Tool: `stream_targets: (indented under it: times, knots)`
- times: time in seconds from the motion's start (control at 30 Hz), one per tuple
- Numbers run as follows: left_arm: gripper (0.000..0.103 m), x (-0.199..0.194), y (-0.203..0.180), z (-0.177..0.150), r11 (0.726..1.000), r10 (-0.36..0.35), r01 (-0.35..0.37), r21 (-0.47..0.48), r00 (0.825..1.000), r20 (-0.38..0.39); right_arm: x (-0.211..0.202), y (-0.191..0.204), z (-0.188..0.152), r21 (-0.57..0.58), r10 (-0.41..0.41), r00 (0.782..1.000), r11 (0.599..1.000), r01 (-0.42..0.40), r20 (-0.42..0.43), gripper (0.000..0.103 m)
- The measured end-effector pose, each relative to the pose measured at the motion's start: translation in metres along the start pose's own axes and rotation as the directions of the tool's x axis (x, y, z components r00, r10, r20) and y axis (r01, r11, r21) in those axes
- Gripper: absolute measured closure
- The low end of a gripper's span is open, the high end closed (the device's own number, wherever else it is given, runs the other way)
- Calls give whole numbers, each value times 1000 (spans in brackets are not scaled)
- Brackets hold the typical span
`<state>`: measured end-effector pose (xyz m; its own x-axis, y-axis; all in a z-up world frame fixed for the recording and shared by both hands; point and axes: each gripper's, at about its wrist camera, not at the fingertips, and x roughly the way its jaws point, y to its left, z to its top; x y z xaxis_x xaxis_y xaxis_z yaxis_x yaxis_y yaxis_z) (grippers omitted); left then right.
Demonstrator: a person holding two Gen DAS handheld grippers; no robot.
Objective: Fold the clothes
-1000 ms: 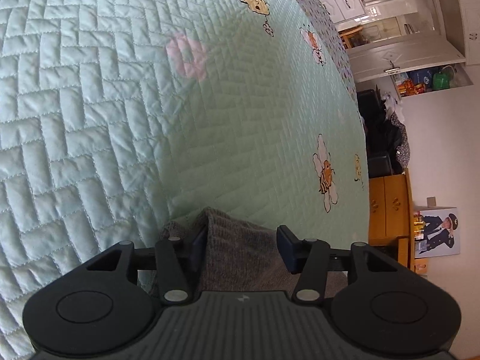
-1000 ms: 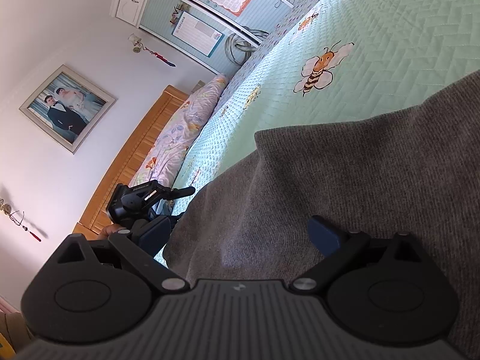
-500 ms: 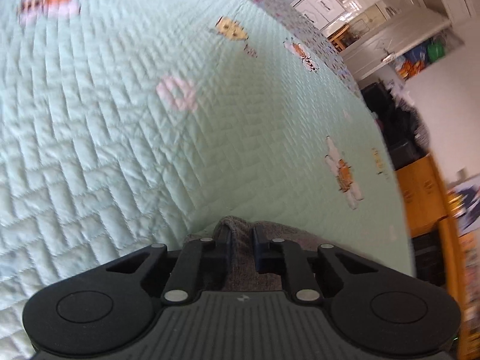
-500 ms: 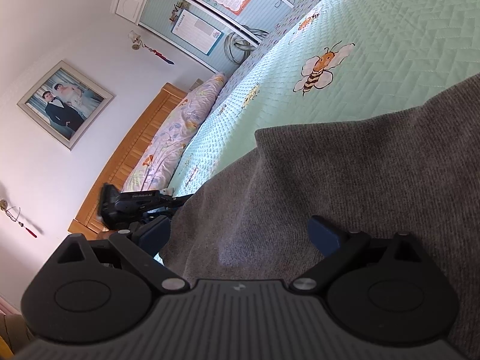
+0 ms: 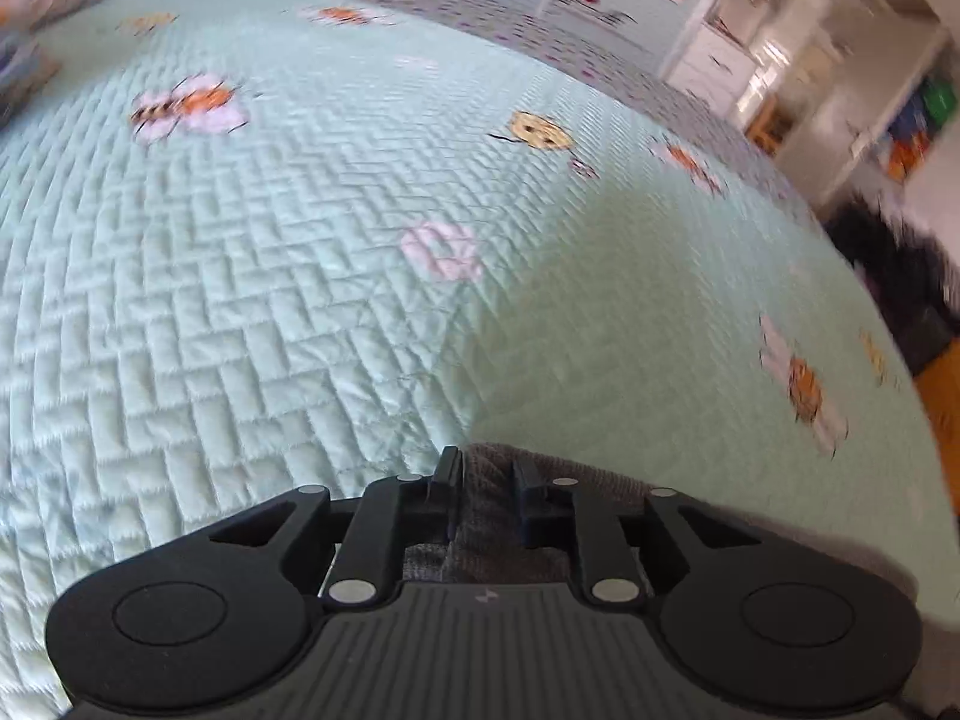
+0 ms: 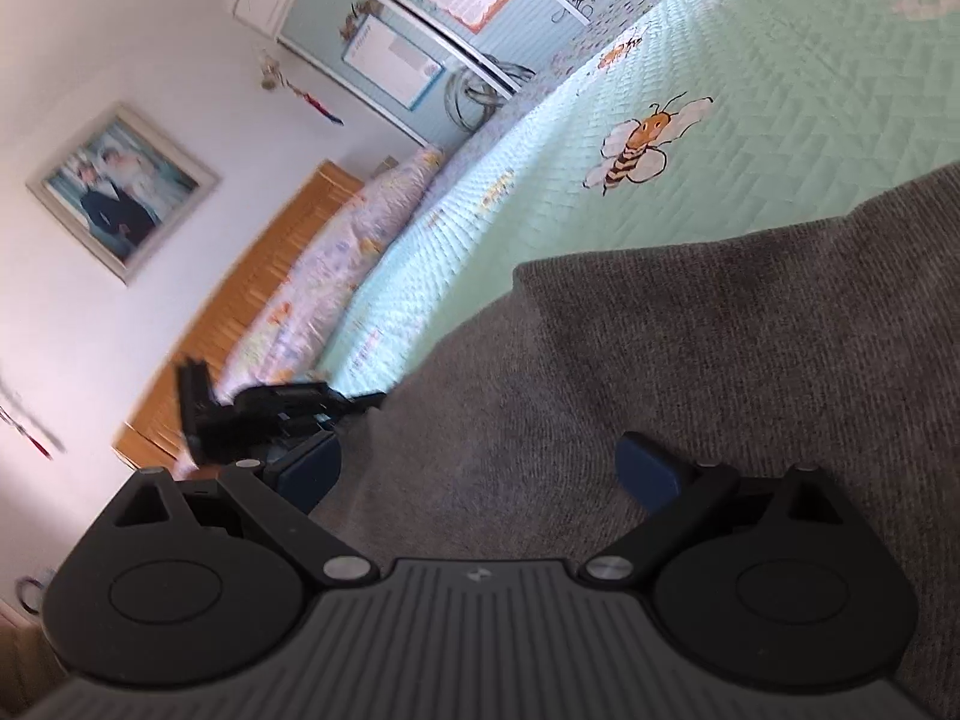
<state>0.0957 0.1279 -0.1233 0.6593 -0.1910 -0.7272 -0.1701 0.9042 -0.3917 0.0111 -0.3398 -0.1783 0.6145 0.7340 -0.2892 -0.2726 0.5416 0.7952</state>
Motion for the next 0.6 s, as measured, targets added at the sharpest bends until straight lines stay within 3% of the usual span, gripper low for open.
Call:
stream_targets:
  times: [0.1,0.17,0.23,0.33,0.4,0.47,0.5,0.53,0.6]
  knots:
    - [85,-15,15,0,996,32,-25,-90,997,77,-8,-11,2,68,60,997,996,-63,45,5]
    - [85,-25,33,1,986,-18,31,-164,997,80,-11,-15,4,103,89,994,990,-95,68,5]
    - [85,-40,37,0,987,-23,39,-159,994,104,-14,-18,4,128,111,990,984,-122,88,4]
    - [82,-55,21,-1,979,-167,178,-97,980,110,-17,-23,4,163,134,984,975,-152,117,4]
    - [70,-62,2,-4,963,-263,268,-32,958,112,-20,-23,5,197,142,980,966,-168,140,4]
    - [37,-57,-21,-10,948,-318,317,30,943,99,-23,-23,6,232,150,975,955,-186,162,1]
    - [31,-45,-25,-16,965,-262,260,47,963,66,-25,-21,7,240,158,973,951,-195,167,0]
    - [32,-32,-29,-22,977,-205,202,65,978,35,-28,-19,7,240,163,973,950,-200,166,0]
    - [68,-7,-36,-34,990,-91,93,103,996,-18,-32,-14,8,233,166,975,952,-198,151,0]
